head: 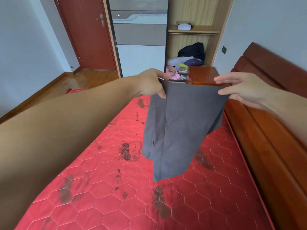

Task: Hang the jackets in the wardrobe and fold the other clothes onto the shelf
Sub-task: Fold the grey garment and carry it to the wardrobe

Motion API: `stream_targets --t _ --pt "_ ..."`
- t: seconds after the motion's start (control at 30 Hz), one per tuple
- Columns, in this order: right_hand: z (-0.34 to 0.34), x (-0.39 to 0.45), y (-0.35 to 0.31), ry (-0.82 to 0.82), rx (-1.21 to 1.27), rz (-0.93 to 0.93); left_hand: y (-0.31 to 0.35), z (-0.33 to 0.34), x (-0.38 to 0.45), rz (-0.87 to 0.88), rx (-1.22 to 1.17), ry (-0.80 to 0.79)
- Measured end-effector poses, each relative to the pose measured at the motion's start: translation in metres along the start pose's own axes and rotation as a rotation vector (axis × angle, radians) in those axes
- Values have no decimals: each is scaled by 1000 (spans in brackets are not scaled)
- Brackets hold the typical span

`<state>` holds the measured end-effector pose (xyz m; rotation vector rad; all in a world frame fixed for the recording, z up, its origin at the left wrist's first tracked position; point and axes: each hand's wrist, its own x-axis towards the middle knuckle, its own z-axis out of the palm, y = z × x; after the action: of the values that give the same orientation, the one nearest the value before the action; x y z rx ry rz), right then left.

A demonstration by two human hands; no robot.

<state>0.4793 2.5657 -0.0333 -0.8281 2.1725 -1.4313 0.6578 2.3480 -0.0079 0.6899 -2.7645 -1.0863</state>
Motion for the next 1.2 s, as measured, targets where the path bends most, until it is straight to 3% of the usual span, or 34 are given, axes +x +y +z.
stream_targets --t 0.07,0.13,0.2,0.3,0.37,0.43,0.47,0.5,0.57,0.67,0.77,0.83,0.93,1.07,1.2 --pt "4 -5 -7 5 -300 -119 0 1 3 89 378 28" --pt "7 -9 -9 7 -687 -248 -2 4 5 148 532 51" --pt "9 -11 -10 -4 -968 -350 -6 3 5 166 563 80" --pt "-1 -15 -18 -27 -1108 -382 -14 -6 8 126 365 37" --pt "-15 -16 -24 64 -725 -373 -14 -13 3 124 -79 18" --pt "-18 -23 -25 38 -46 -259 -11 -18 -3 150 -663 35" --pt "-16 -24 -19 -25 106 -187 -12 -18 -3 174 -856 56" --pt "-10 -25 -16 -67 95 -131 -14 -17 -1 183 -933 93" --pt "1 -23 -10 -59 4 -77 -16 -10 3 158 -963 161" --pt "4 -18 -17 -11 145 -61 -34 0 7 152 -1111 164" --pt "4 -17 -18 -50 295 7 -56 23 4 78 -815 -67" --pt "3 -17 -19 -33 356 42 -59 46 1 27 -699 -115" --pt "-10 -19 -12 -62 494 6 -48 63 2 53 -983 -93" --pt "-10 -33 14 -333 170 163 -37 68 2 -24 -1202 -129" --pt "5 -28 16 -92 388 91 -55 86 -3 -106 -988 -272"
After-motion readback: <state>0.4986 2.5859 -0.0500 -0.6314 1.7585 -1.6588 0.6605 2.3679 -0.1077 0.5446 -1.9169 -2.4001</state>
